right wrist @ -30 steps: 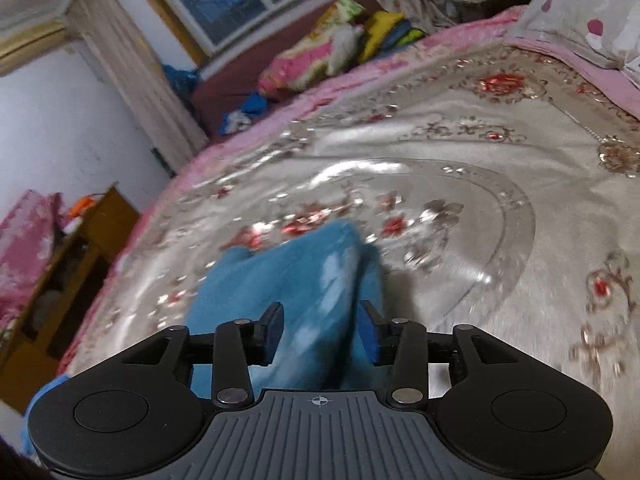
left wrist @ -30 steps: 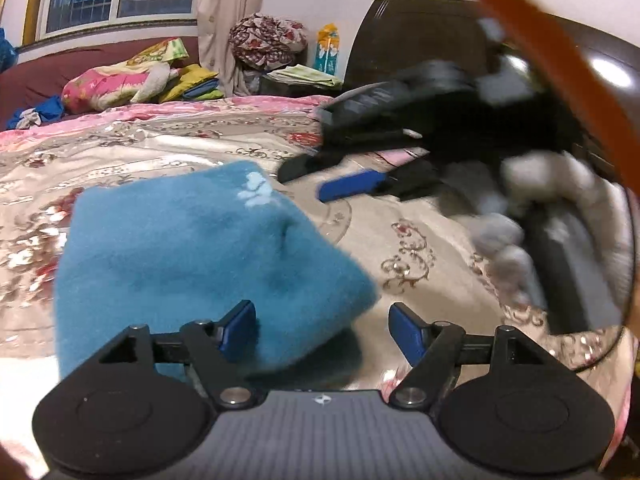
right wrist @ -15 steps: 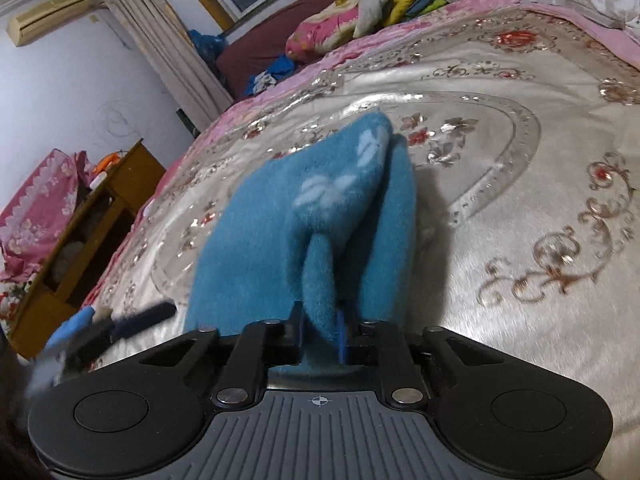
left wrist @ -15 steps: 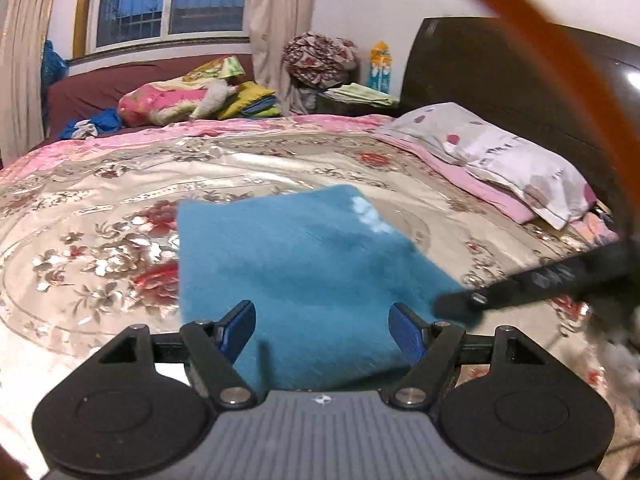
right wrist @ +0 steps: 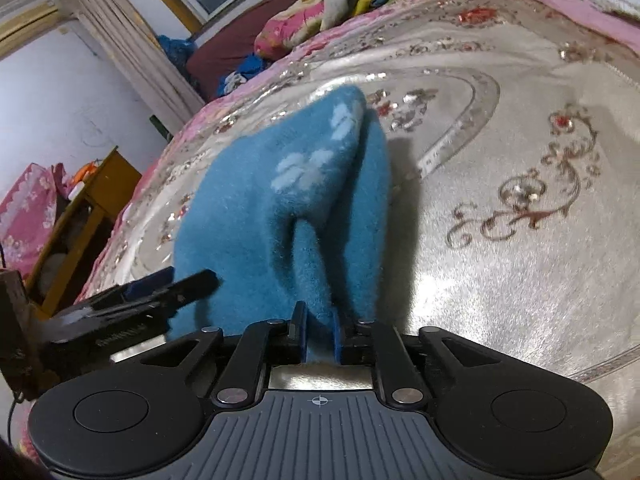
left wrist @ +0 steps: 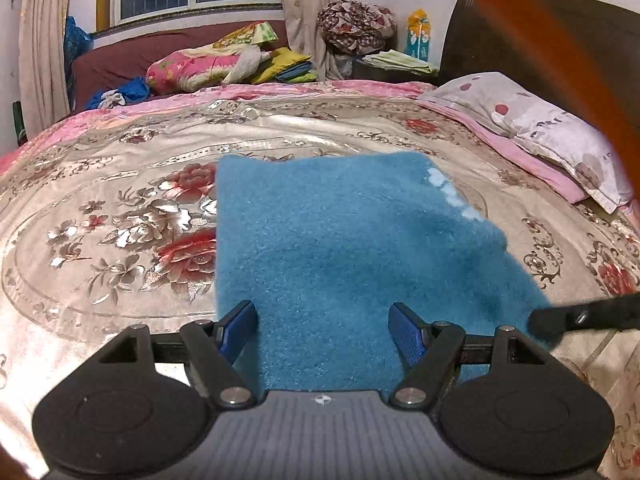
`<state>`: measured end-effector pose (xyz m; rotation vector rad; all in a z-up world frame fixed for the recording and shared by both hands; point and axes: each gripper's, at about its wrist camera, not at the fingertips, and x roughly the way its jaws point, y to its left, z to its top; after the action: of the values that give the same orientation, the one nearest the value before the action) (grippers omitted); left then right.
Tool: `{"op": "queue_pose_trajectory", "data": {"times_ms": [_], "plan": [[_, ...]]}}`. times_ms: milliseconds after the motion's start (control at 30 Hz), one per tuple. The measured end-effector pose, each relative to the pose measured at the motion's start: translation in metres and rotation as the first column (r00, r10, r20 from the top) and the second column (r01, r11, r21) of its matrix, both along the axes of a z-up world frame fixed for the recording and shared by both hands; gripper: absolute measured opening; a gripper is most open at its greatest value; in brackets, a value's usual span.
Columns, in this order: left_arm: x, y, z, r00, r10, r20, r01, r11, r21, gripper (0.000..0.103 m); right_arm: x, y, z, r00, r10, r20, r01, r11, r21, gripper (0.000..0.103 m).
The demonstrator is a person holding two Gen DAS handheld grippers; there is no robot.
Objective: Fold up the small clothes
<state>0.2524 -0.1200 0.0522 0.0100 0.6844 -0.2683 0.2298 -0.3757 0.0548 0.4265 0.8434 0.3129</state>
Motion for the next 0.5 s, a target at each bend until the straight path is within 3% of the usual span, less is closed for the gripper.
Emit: {"op": "queue_pose_trajectory", "data": {"times_ms": [100,200,367,500], "plan": [[0.001,0.003,0.0,1.0,-0.001,-0.008,0.001,1.0,-0.007,0.077,-0.008,0.008,0.027,0.994,-0.014,0.107,0.024,0.995,-0.094,0.017],[-0.001,-0.001,0.0,1.0,-0.002,-0.005,0.003,1.0,0.013,0.077,-0.003,0.018,0.043,0.984,-0.007,0.179,0.025,0.995,-0.101,0.017],[0.001,-0.006,0.0,1.0,0.0,-0.012,0.0,1.0,0.031,0.077,0.029,0.047,0.035,0.981,0.026,0.191,0.003,0.989,-0.15,0.017],[0.003,-0.008,-0.001,1.0,-0.003,-0.014,0.004,0.999,0.04,0.078,0.052,0.049,0.03,0.978,-0.008,0.207,0.037,0.99,-0.138,0.017]]}}
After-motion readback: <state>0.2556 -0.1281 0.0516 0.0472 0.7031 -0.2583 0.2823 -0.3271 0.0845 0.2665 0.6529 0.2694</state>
